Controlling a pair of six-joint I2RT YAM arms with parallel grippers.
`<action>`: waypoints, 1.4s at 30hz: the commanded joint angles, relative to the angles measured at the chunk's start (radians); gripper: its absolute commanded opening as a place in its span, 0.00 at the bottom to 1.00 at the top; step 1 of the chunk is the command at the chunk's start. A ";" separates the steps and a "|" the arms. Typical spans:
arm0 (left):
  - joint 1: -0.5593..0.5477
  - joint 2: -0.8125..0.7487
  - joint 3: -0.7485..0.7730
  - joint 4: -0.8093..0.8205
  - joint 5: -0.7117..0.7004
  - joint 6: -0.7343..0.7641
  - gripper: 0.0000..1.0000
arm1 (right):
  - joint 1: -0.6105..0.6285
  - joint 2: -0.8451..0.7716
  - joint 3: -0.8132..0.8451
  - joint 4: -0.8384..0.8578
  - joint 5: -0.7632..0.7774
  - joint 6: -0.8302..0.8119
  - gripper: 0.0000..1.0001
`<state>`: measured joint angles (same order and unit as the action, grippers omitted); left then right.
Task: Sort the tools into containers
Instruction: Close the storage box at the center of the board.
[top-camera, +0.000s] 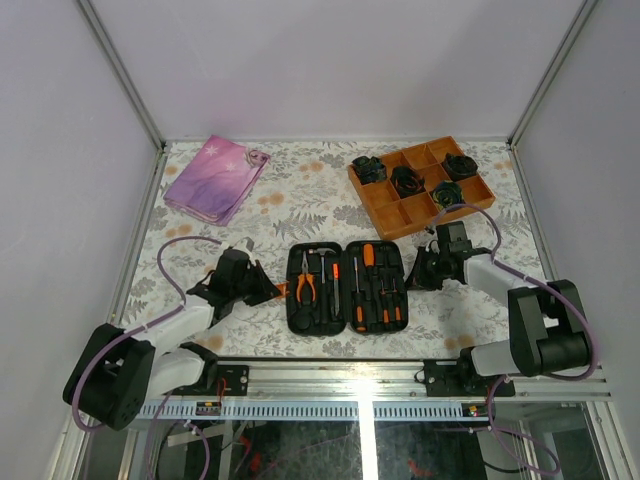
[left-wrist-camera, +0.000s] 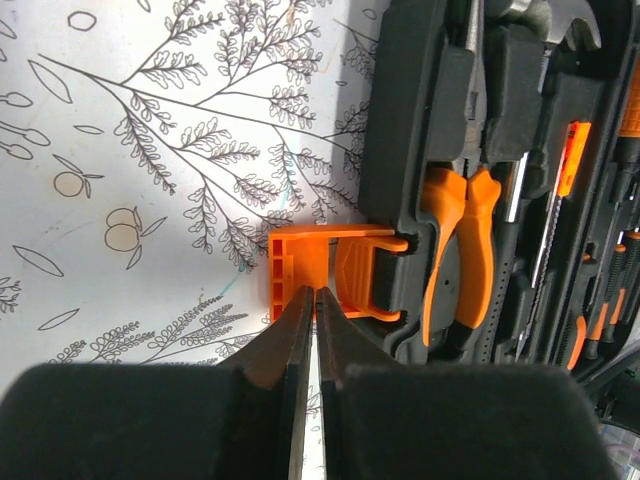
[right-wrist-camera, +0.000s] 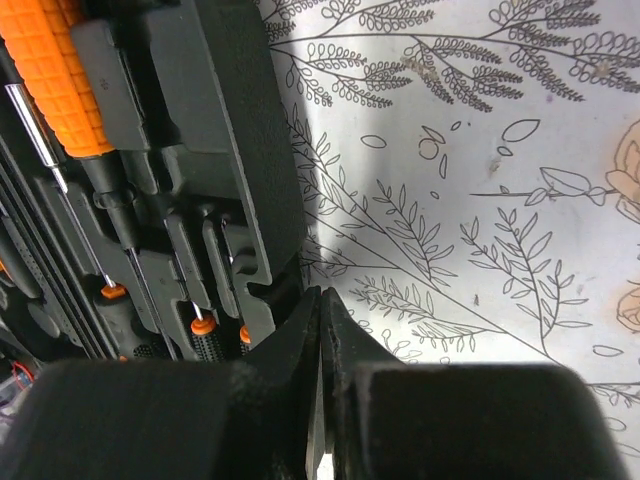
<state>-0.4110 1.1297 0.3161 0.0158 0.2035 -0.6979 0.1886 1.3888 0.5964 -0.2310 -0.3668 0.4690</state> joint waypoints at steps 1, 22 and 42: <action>-0.006 -0.038 0.032 0.042 0.021 0.018 0.02 | -0.004 0.021 -0.010 0.059 -0.121 -0.006 0.03; -0.047 0.037 0.011 0.114 0.022 -0.003 0.01 | -0.002 -0.285 -0.035 0.252 -0.370 0.098 0.00; -0.063 0.042 0.016 0.111 0.004 -0.009 0.01 | 0.238 -0.252 0.051 0.344 -0.266 0.213 0.00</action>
<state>-0.4500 1.1564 0.3252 0.1165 0.1749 -0.6998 0.3515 1.0882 0.6163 0.1101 -0.6506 0.6544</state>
